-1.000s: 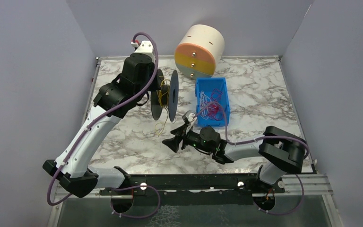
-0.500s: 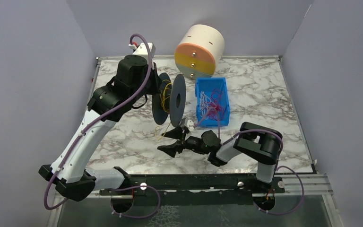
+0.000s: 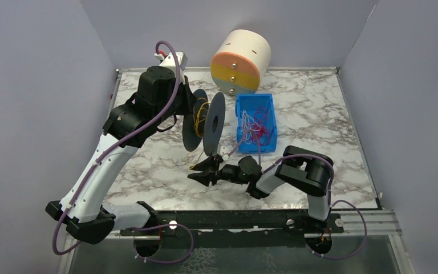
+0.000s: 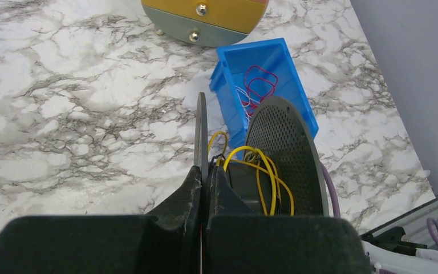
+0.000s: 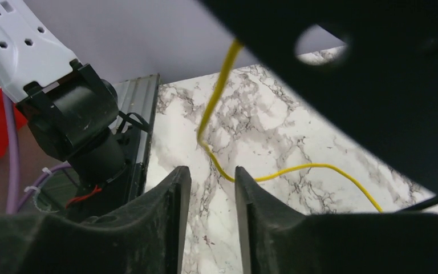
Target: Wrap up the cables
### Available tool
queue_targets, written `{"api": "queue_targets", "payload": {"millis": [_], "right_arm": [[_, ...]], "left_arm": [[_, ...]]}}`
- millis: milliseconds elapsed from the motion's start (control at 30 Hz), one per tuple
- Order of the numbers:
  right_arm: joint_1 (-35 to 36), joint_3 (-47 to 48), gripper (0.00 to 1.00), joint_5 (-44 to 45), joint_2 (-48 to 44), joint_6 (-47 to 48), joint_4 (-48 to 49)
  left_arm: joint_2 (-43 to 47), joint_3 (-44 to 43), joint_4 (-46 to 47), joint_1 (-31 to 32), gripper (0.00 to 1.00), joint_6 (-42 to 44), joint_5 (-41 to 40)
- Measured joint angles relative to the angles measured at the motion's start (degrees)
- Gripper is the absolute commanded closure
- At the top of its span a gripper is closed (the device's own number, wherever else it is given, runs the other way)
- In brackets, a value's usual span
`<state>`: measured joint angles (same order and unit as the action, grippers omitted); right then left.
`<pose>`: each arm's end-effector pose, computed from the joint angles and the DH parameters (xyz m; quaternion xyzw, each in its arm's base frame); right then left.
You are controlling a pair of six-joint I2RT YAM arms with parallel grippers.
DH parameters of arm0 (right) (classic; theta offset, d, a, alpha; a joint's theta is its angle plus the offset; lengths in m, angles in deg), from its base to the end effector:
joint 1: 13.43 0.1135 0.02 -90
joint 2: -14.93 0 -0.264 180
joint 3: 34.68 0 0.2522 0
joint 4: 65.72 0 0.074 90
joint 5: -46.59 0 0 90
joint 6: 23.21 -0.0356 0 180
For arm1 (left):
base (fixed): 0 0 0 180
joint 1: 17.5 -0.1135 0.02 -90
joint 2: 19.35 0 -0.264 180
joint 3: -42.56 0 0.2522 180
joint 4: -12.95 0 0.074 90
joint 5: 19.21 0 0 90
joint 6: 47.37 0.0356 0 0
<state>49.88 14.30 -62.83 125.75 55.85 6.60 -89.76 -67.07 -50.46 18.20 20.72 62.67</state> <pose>0.1415 0.3079 0.1575 -0.3945 0.5085 0.5433 0.5390 0.1869 -0.1281 0.4769 0.0624 0.8360 -0.2090 0.5035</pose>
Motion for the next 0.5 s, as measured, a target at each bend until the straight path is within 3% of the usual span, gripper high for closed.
{"api": "queue_targets", "payload": {"millis": [100, 167, 300, 500], "right_arm": [[0.0, -0.1, 0.84, 0.0, 0.0, 0.5, 0.0], [0.0, -0.7, 0.86, 0.1, 0.0, 0.7, 0.1], [0.0, -3.3, 0.71, 0.7, 0.0, 0.9, 0.1], [0.0, -6.6, 0.60, 0.9, -2.0, 0.9, 0.1]], "left_arm": [[0.0, 0.0, 0.0, 0.0, 1.00, 0.0, 0.7], [0.1, 0.0, -0.1, 0.0, 1.00, -0.2, 1.4], [0.5, 0.0, -0.5, 0.0, 1.00, -0.8, 2.3], [1.9, 0.0, -0.7, 0.0, 1.00, -2.4, 2.6]]}}
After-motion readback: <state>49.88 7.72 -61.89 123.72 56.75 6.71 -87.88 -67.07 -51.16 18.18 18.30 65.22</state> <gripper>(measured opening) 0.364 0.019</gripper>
